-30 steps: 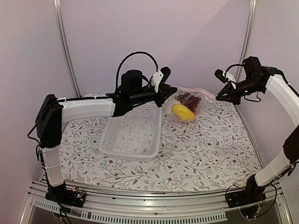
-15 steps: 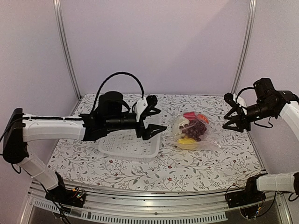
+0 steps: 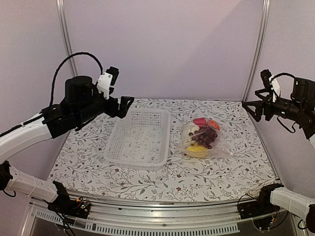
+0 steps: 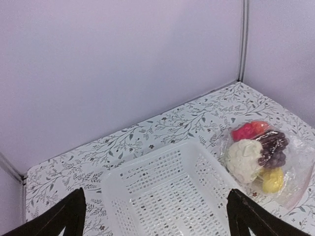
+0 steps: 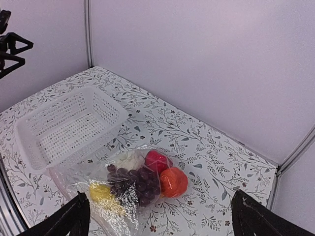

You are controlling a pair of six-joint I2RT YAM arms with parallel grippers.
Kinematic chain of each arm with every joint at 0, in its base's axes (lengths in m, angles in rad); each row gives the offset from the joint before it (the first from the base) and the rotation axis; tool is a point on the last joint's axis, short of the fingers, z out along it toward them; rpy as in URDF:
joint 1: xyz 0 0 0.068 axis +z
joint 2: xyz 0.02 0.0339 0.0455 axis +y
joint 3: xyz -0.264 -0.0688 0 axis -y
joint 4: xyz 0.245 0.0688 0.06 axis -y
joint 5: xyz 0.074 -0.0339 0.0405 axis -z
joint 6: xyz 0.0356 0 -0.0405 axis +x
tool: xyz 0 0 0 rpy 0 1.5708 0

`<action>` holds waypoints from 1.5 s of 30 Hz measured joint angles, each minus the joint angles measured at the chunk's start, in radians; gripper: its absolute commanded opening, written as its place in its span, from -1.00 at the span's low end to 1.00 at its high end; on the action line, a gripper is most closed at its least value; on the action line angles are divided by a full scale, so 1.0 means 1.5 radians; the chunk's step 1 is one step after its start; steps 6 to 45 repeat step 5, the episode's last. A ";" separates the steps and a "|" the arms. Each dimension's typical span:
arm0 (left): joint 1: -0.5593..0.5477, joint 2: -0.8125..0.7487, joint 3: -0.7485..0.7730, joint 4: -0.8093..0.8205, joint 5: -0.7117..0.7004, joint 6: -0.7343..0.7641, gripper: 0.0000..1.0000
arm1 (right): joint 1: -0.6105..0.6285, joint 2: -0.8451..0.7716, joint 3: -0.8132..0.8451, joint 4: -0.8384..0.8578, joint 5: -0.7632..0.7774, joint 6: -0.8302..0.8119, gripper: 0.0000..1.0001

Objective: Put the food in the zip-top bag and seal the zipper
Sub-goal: Reset both arms

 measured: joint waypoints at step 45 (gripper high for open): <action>0.063 -0.069 -0.103 0.009 -0.076 -0.008 0.99 | -0.006 -0.006 -0.071 0.093 0.078 0.091 0.98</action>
